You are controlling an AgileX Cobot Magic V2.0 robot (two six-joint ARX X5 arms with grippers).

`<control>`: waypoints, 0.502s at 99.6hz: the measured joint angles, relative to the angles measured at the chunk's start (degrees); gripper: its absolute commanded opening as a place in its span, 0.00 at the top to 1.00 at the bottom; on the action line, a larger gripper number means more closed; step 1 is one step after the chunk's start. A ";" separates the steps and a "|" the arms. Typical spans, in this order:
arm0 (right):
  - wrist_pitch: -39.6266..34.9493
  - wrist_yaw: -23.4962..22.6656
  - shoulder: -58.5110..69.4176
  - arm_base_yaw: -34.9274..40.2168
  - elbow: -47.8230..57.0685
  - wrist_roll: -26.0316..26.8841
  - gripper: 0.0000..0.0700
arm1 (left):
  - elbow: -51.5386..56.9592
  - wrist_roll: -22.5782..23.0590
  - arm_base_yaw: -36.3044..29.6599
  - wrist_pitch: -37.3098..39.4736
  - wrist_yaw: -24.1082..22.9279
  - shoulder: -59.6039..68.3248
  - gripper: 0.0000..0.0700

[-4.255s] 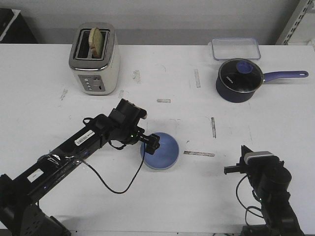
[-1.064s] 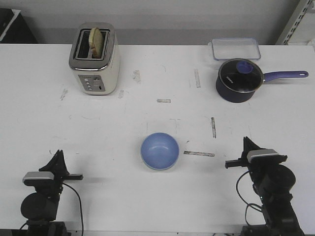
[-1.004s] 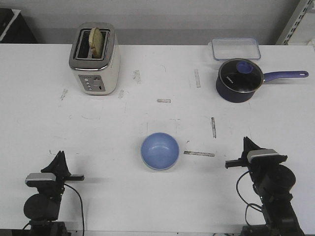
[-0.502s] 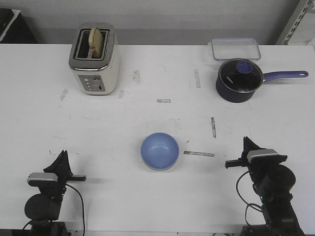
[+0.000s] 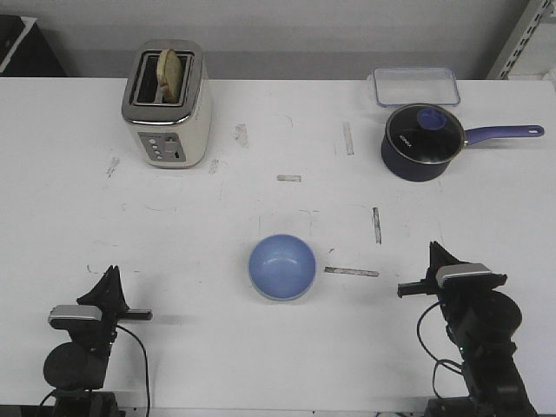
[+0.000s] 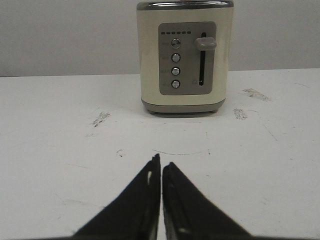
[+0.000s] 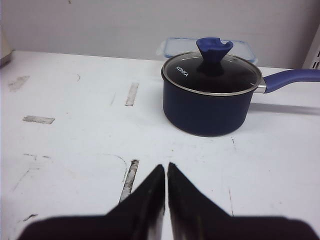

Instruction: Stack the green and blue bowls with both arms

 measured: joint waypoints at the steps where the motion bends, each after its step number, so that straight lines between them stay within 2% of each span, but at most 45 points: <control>1: -0.02 0.00 0.00 0.00 0.00 0.00 1.00 | 0.00 0.02 0.00 0.00 0.00 0.00 1.00; 18: -0.39 0.94 -2.10 -0.39 -0.02 -0.04 1.00 | 0.00 0.02 0.00 0.00 0.00 0.00 1.00; 34: 0.77 7.56 -6.54 -2.69 -2.99 -0.04 1.00 | 0.00 0.02 0.00 0.00 0.00 0.00 1.00; 50: 5.07 7.13 -11.50 -4.09 -11.13 0.00 1.00 | 0.00 0.02 0.00 0.00 0.00 0.00 1.00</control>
